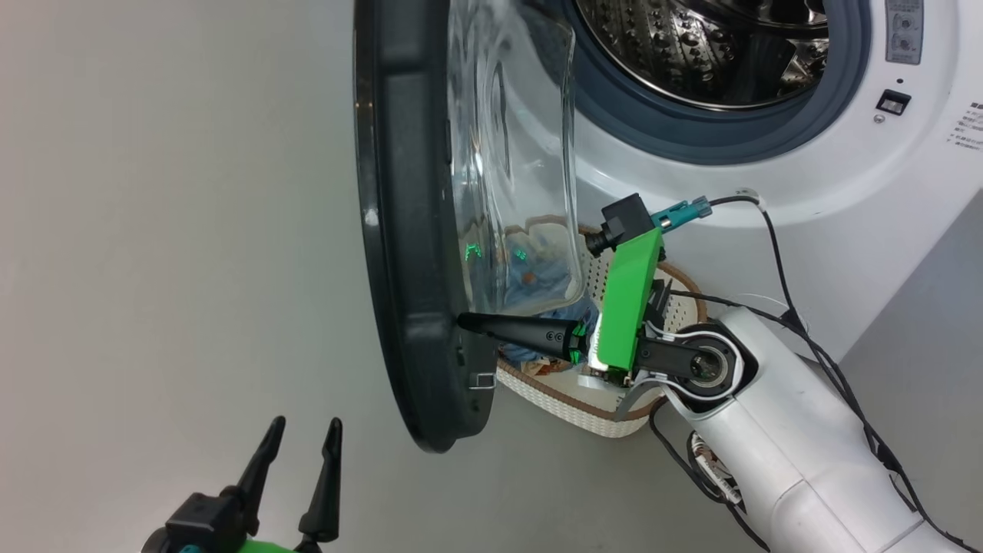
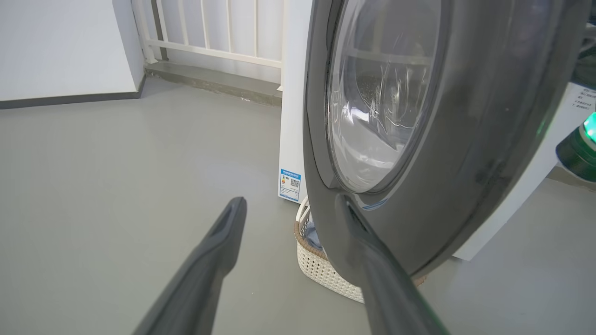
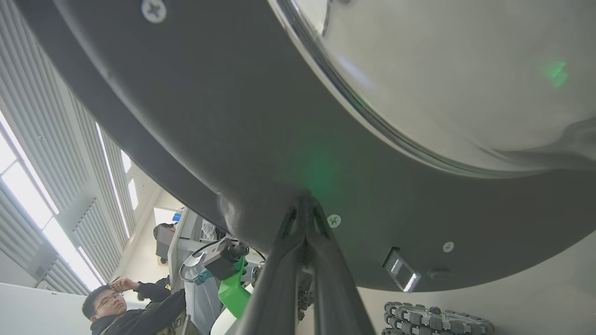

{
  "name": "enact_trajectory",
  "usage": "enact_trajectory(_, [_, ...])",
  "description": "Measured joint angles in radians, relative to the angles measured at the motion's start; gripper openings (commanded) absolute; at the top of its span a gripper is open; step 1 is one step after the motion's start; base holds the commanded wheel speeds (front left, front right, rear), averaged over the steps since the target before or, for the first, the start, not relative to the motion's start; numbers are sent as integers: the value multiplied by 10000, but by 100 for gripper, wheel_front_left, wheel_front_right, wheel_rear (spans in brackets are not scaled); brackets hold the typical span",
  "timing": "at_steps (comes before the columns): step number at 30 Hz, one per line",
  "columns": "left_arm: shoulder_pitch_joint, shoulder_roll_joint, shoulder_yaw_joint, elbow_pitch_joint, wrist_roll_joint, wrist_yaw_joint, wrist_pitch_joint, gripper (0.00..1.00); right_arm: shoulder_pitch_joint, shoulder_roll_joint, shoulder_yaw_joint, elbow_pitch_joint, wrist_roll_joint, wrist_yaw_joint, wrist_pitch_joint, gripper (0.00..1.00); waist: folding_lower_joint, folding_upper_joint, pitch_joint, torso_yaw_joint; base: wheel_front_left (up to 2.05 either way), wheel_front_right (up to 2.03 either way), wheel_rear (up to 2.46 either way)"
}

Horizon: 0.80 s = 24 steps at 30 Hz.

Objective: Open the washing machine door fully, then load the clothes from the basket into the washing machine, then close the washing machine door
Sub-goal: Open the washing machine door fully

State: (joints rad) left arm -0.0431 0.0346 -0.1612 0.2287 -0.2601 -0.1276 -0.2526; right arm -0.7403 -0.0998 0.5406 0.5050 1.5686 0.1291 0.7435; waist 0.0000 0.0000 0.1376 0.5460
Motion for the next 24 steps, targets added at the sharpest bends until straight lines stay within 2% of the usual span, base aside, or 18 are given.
enact_trajectory(1, [-11,-2,-46,13,0,0,2,100,31,-36,-2,-31,-27,0,-71,31,0,0,-31,-13,0,0,0])
enact_trajectory(2, [-14,-4,-54,27,0,0,0,100,51,-73,-4,-67,-38,0,-119,45,0,0,-55,-32,0,0,0])
enact_trajectory(3, [-15,0,-40,44,2,0,0,100,57,-115,-4,-117,-92,0,-205,45,0,0,-74,-67,0,0,0])
enact_trajectory(4, [-15,2,-29,58,2,0,0,100,59,-192,-10,-157,-102,0,-263,78,0,0,-85,-114,0,0,0])
enact_trajectory(5, [-17,0,-23,63,2,0,0,100,72,-265,-13,-201,-107,0,-345,100,0,0,-91,-164,0,0,0])
enact_trajectory(24, [-27,77,426,247,44,0,0,100,1711,-2092,301,-497,-951,0,-2525,100,0,0,-425,-927,0,0,0])
